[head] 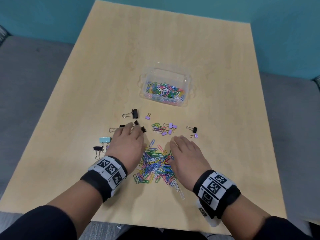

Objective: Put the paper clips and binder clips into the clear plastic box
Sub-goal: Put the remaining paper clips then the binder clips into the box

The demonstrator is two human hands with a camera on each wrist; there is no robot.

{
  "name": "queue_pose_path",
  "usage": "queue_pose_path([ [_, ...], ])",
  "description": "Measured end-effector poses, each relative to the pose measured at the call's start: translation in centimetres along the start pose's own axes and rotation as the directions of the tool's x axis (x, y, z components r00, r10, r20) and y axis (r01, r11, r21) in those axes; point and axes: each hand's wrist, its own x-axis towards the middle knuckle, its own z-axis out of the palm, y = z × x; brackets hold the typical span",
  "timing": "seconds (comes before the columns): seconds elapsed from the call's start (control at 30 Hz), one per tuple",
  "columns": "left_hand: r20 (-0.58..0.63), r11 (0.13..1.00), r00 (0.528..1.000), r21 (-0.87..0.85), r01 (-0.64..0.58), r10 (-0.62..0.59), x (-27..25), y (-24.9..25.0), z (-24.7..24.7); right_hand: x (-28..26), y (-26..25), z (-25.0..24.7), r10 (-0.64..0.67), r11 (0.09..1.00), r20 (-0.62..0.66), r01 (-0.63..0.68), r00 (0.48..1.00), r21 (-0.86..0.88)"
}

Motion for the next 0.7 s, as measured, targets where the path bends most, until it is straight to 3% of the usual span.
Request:
queue_pose_path([
  [0.23, 0.041, 0.972, 0.971, -0.015, -0.234, 0.234, 3.1, 2.5, -0.2, 2.0, -1.0, -0.3, -0.100, 0.994, 0.043, 0.102, 0.994, -0.037],
  [0.7, 0.048, 0.978, 0.977, -0.004, -0.206, 0.206, 1.9, 1.5, 0.1, 0.7, 1.4, -0.2, -0.141, 0.983, 0.078, 0.149, 0.987, -0.108],
])
